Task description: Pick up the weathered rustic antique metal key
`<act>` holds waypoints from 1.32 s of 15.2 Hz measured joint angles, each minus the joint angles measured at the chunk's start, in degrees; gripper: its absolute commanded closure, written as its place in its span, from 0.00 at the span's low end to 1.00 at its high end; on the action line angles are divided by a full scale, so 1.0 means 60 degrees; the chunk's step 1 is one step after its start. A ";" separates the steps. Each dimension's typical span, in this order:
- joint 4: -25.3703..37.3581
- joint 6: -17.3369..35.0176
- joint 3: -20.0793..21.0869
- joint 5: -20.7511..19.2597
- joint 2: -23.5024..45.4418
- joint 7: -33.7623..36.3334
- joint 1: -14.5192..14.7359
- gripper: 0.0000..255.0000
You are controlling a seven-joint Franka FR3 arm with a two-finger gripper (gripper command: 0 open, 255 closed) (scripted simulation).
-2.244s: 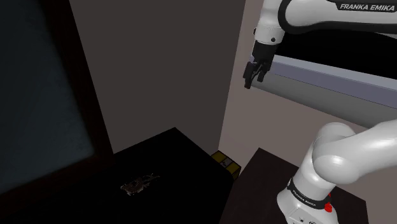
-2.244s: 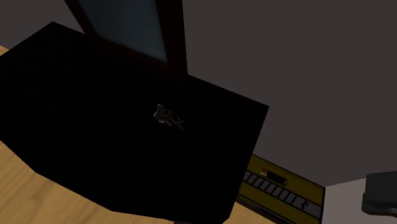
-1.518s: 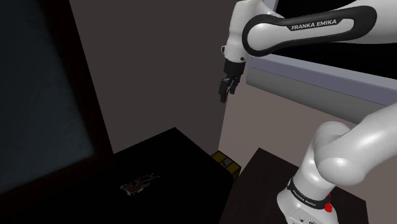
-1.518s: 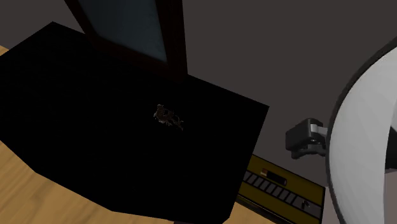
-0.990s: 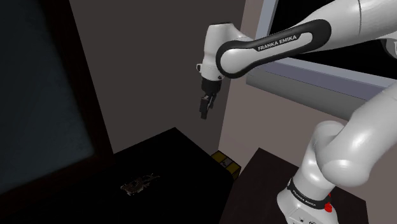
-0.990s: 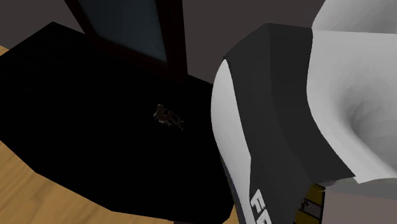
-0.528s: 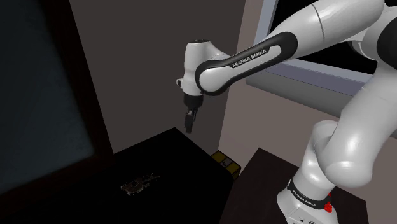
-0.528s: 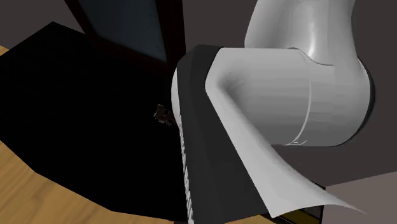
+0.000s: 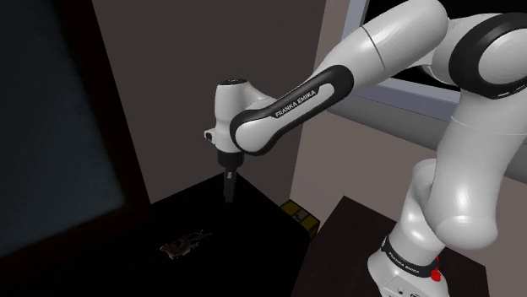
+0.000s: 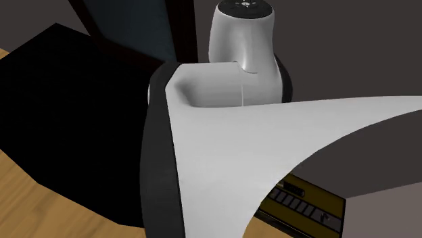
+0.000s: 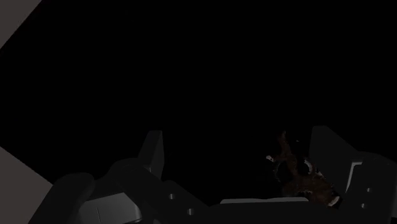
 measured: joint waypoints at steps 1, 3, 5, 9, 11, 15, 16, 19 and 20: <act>0.0136 0.0108 0.0090 0.0004 0.0261 -0.0095 0.0086 0.00; 0.0397 0.0343 0.0235 0.0012 0.0799 -0.0376 0.0206 0.00; 0.0637 0.0470 0.0403 0.0011 0.1206 -0.0611 0.0347 0.00; 0.1120 0.0809 0.0682 -0.0074 0.2102 -0.0945 0.0622 0.00; 0.1129 0.1016 0.0698 -0.0108 0.2327 -0.0977 0.0657 0.00; 0.1100 0.1440 0.0675 -0.0177 0.2727 -0.0957 0.0702 0.00; 0.1124 0.1537 0.0665 -0.0198 0.2848 -0.0947 0.0715 0.00; 0.1130 0.1602 0.0643 -0.0211 0.2872 -0.0947 0.0704 1.00; 0.1133 0.1604 0.0645 -0.0211 0.2866 -0.0941 0.0708 1.00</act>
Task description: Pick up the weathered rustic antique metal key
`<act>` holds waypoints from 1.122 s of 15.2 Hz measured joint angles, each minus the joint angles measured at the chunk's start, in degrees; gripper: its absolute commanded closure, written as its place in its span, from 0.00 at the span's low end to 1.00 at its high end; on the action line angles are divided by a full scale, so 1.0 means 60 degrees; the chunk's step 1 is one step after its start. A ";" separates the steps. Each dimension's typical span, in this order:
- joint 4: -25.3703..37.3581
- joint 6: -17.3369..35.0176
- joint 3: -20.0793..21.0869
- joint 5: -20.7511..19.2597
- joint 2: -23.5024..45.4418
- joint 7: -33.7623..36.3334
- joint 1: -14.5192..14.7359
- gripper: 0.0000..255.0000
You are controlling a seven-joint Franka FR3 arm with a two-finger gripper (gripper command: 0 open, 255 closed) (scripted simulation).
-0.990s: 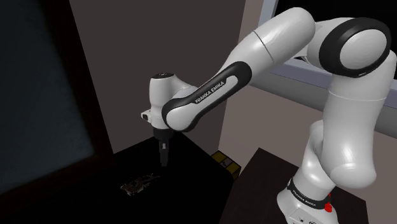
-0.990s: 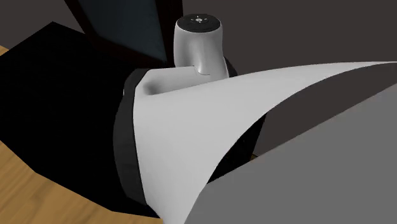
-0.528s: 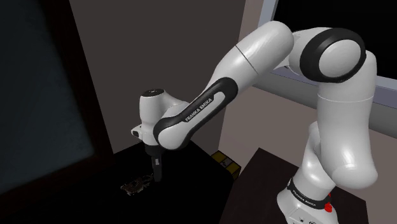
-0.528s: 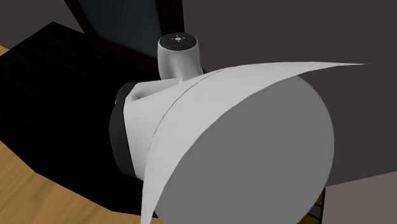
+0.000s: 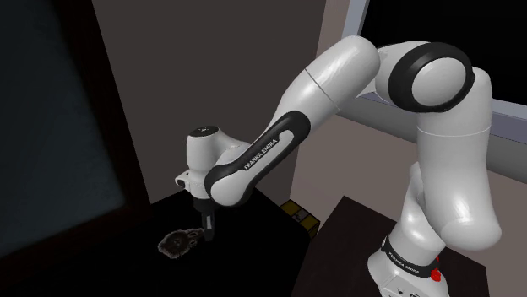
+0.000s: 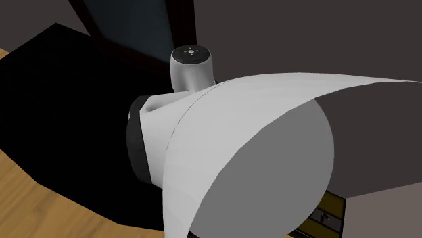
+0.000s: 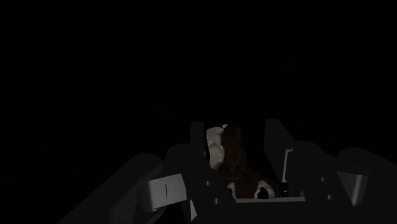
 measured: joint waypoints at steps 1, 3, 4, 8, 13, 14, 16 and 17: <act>0.0005 0.0002 0.0003 -0.0002 0.0005 0.0006 0.0007 1.00; 0.0025 -0.0006 0.0006 -0.0007 0.0020 0.0018 0.0019 1.00; 0.0026 -0.0007 0.0008 -0.0007 0.0018 0.0023 0.0022 1.00; 0.0015 -0.0046 0.0018 0.0008 -0.0023 0.0006 0.0014 1.00; 0.0062 -0.0522 0.0050 0.0080 -0.0424 -0.0028 -0.0030 1.00; 0.0058 -0.0620 0.0066 0.0099 -0.0522 -0.0024 -0.0027 1.00; 0.0119 -0.0817 0.0081 0.0121 -0.0657 -0.0026 -0.0033 1.00; 0.0174 -0.0949 0.0085 0.0133 -0.0733 -0.0030 -0.0040 1.00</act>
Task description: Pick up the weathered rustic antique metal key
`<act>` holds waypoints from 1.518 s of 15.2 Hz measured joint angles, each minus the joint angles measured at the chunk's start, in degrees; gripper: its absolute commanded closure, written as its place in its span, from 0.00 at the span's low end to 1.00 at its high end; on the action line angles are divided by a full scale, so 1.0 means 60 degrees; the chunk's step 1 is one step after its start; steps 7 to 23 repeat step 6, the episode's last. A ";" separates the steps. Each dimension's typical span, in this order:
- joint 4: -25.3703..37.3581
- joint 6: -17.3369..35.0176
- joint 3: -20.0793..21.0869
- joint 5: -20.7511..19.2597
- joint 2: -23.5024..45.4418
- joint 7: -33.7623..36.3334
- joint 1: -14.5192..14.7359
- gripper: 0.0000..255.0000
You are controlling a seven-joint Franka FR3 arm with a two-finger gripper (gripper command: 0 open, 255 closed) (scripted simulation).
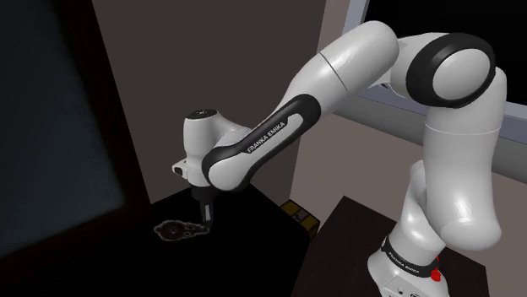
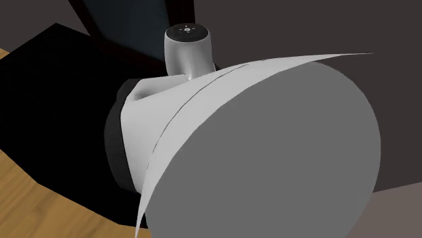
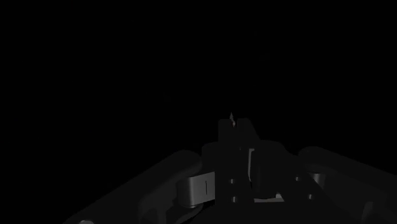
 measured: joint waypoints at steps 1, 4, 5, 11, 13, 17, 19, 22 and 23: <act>0.0013 -0.0104 0.0006 0.0017 -0.0092 -0.0009 -0.0010 1.00; 0.0174 -0.0448 0.0016 0.0046 -0.0277 -0.0017 -0.0025 1.00; 0.0185 -0.0551 0.0026 0.0061 -0.0368 -0.0009 -0.0024 1.00; 0.0189 -0.0597 0.0030 0.0069 -0.0412 -0.0011 -0.0026 1.00; 0.0189 -0.0597 0.0030 0.0069 -0.0412 -0.0011 -0.0026 1.00; 0.0189 -0.0597 0.0030 0.0069 -0.0412 -0.0011 -0.0026 1.00; 0.0189 -0.0597 0.0030 0.0069 -0.0412 -0.0011 -0.0026 1.00; 0.0189 -0.0597 0.0030 0.0069 -0.0412 -0.0011 -0.0026 1.00; 0.0189 -0.0597 0.0030 0.0069 -0.0412 -0.0011 -0.0026 1.00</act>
